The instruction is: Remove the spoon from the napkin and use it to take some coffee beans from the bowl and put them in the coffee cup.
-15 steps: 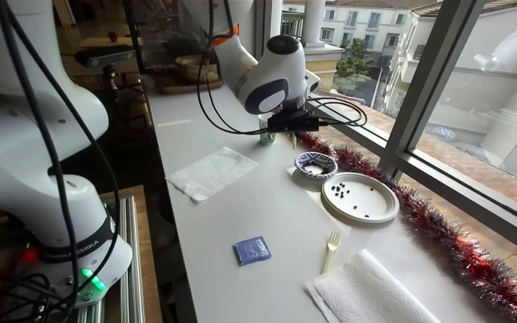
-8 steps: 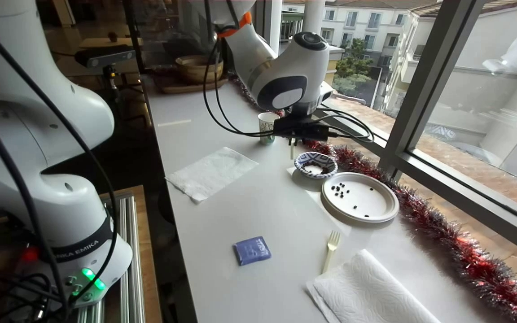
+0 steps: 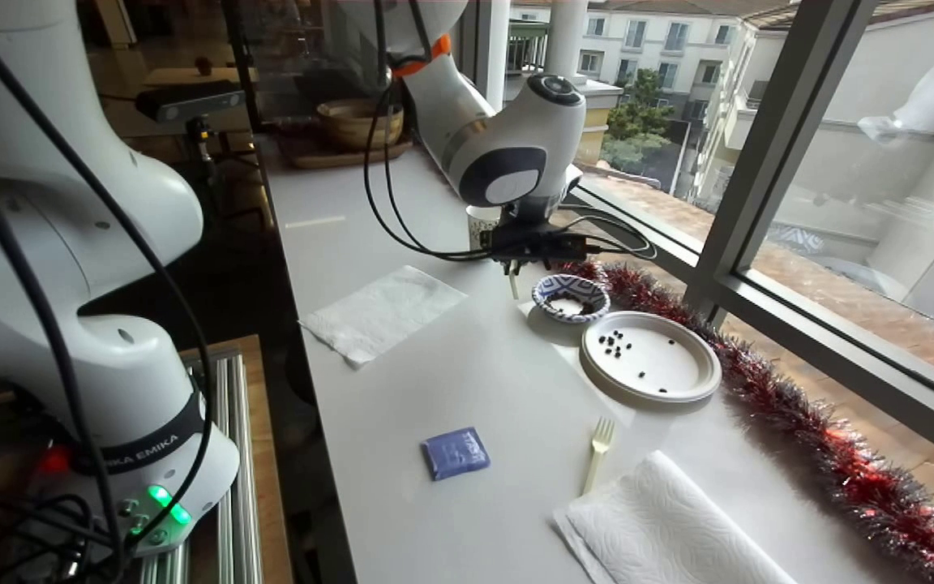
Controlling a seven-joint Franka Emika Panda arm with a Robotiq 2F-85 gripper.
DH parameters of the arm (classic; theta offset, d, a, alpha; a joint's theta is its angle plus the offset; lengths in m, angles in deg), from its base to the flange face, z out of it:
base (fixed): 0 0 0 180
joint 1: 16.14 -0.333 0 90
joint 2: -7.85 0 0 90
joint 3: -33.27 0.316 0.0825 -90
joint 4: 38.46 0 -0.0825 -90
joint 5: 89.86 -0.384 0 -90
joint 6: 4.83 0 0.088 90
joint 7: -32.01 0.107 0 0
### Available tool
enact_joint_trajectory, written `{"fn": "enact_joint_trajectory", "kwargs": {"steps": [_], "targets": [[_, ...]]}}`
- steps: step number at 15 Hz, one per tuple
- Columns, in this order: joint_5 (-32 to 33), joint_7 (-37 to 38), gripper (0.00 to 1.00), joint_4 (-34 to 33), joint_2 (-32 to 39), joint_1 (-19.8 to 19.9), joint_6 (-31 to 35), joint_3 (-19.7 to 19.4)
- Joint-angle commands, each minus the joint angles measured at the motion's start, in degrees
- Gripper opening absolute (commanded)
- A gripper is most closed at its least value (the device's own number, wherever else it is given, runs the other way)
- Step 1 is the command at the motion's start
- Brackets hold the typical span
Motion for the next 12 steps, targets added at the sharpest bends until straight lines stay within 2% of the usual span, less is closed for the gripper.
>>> {"fn": "enact_joint_trajectory", "kwargs": {"steps": [1,6,11,12], "targets": [[0.4,-3.9,0.04,0.5,1.0,-7.7,3.7,-7.0],[0.6,-6.3,0.04,-0.6,3.9,-19.0,9.0,-17.9],[-0.5,-9.4,0.04,-2.0,7.4,-24.5,11.6,-23.3],[-1.0,-9.8,0.37,-1.9,7.2,-24.5,11.8,-23.1]]}}
